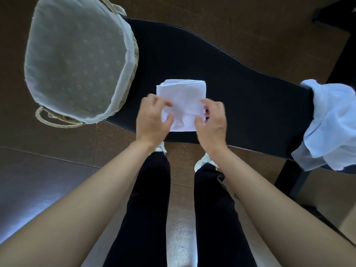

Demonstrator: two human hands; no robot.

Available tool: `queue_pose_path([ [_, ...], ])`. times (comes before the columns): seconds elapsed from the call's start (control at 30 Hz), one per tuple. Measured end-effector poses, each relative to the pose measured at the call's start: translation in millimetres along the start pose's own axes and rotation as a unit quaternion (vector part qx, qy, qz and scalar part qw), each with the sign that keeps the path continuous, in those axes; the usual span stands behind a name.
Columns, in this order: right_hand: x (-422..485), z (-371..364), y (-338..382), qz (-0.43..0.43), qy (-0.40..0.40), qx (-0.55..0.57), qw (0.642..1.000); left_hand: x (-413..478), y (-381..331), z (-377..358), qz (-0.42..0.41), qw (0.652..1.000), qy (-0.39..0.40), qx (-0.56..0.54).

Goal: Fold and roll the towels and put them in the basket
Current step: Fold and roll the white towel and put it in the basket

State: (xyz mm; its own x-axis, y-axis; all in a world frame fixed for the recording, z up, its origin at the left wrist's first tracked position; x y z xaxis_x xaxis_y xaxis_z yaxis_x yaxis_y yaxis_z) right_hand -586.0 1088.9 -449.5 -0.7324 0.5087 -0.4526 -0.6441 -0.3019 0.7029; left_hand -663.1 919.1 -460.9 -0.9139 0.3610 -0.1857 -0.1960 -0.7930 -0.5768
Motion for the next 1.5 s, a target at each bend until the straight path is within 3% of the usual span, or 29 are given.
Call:
queue_pose_path([
  [0.07,3,7,-14,-0.079,-0.015,0.026,0.996,-1,-7,-10,-0.087,0.992,0.052,0.071],
  [0.13,5,4,-25,-0.147,0.025,0.042,0.988,1,-5,-18,-0.113,0.978,0.110,0.138],
  [0.23,9,-6,-29,-0.179,0.068,0.064,0.979,8,4,-24,-0.100,0.961,0.168,0.195],
  [0.4,20,-10,-26,-0.202,0.100,0.085,0.970,21,10,-37,-0.057,0.967,0.174,0.176],
  [0.6,21,-7,-6,-0.103,0.120,0.052,0.986,30,0,-35,-0.013,0.967,0.218,0.128],
  [0.8,8,-20,16,0.062,0.101,-0.041,0.992,35,5,-27,0.037,0.969,0.238,-0.060],
  [0.97,-11,-37,23,0.204,0.086,-0.187,0.957,44,22,-7,0.110,0.933,0.267,-0.217],
  [1.03,-16,-44,21,0.224,0.102,-0.240,0.939,48,25,4,0.206,0.886,0.248,-0.333],
  [1.1,-24,-52,17,0.230,0.128,-0.287,0.921,50,29,10,0.273,0.855,0.221,-0.382],
  [1.2,-31,-62,13,0.200,0.126,-0.292,0.927,50,34,9,0.243,0.900,0.202,-0.300],
  [1.37,-23,-63,10,0.159,0.107,-0.218,0.957,56,40,-2,0.116,0.965,0.218,-0.085],
  [1.5,-17,-55,-6,0.031,0.102,-0.140,0.984,70,34,3,0.003,0.960,0.278,-0.020],
])
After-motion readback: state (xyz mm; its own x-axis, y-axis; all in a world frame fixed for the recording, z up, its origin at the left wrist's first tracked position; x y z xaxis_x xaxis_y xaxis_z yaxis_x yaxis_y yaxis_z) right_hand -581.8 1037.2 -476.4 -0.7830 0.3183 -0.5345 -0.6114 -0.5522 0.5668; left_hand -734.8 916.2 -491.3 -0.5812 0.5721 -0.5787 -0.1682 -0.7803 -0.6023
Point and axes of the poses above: each hand's wrist, its own x-axis towards the middle knuckle, its own z-axis out of the back of the hand, y = z × x, the point moved 4 cm from there along x, towards the middle knuckle, and after that the axes turned 4 degrees about x, right-handed, at the moved point
